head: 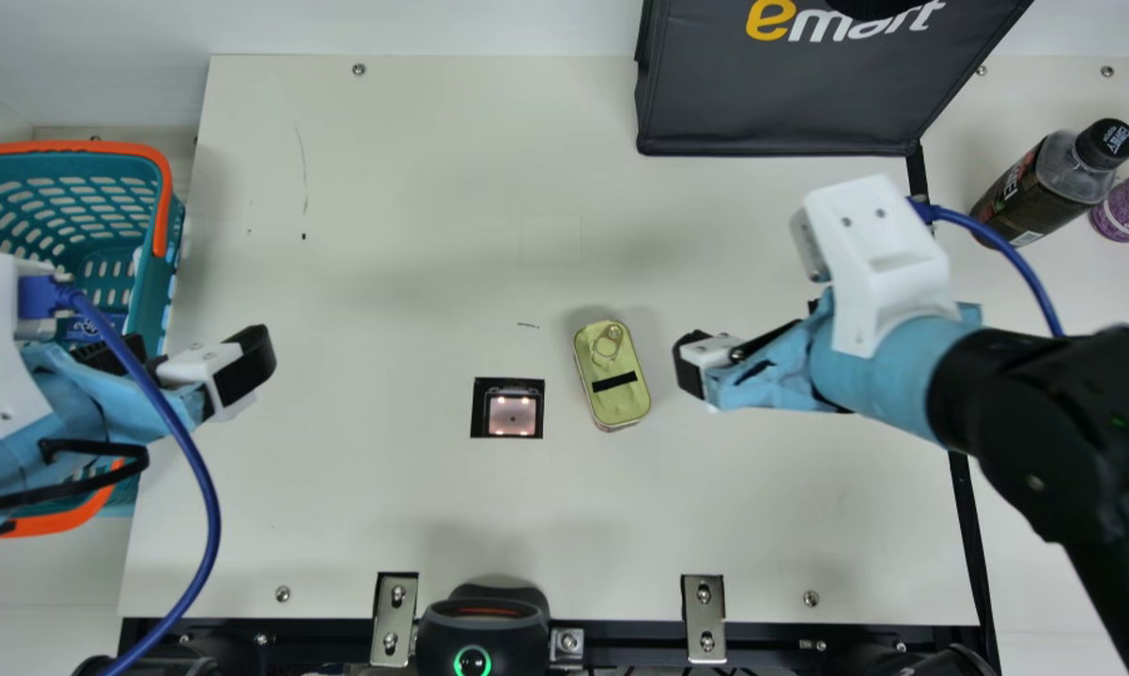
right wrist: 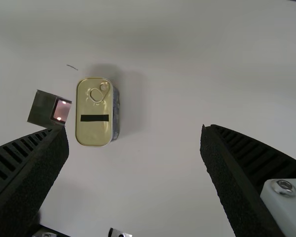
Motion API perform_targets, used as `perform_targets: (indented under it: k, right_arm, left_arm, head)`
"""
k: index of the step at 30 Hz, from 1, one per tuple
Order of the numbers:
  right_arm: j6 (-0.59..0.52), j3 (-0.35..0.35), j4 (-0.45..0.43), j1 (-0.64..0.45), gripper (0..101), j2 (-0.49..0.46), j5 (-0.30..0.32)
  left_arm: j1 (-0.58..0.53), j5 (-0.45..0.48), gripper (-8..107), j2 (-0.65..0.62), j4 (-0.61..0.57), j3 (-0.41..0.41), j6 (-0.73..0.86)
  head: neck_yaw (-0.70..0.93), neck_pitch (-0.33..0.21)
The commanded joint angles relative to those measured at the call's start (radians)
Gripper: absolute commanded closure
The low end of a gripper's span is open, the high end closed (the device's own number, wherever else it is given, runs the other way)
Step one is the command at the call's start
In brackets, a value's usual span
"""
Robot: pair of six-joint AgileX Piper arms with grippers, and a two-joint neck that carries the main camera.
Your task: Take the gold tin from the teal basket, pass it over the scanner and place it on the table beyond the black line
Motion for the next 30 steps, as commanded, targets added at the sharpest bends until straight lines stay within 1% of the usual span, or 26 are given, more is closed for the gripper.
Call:
perform_targets:
  k: [1,8,14,20,30]
  right_arm:
    - [0.066,0.0,-0.014,0.046,6,0.026,-0.005]
    - [0.17,0.001,-0.046,0.145,6,0.107,-0.03]
    - [0.219,0.003,-0.066,0.208,6,0.17,-0.05]
    - [0.232,0.004,-0.072,0.251,6,0.227,-0.072]
    - [0.212,0.017,-0.075,0.288,6,0.312,-0.122]
  left_arm:
    - [0.0,0.0,9,0.0,0.0,0.0,0.0]
    - [0.0,0.0,9,0.0,0.0,0.0,0.0]
    - [0.0,0.0,9,0.0,0.0,0.0,0.0]
    - [0.0,0.0,9,0.0,0.0,0.0,0.0]
    - [0.0,0.0,9,0.0,0.0,0.0,0.0]
  head:
    - [-0.001,-0.029]
    - [-0.001,-0.029]
    - [-0.001,-0.029]
    - [-0.001,-0.029]
    - [-0.001,-0.029]
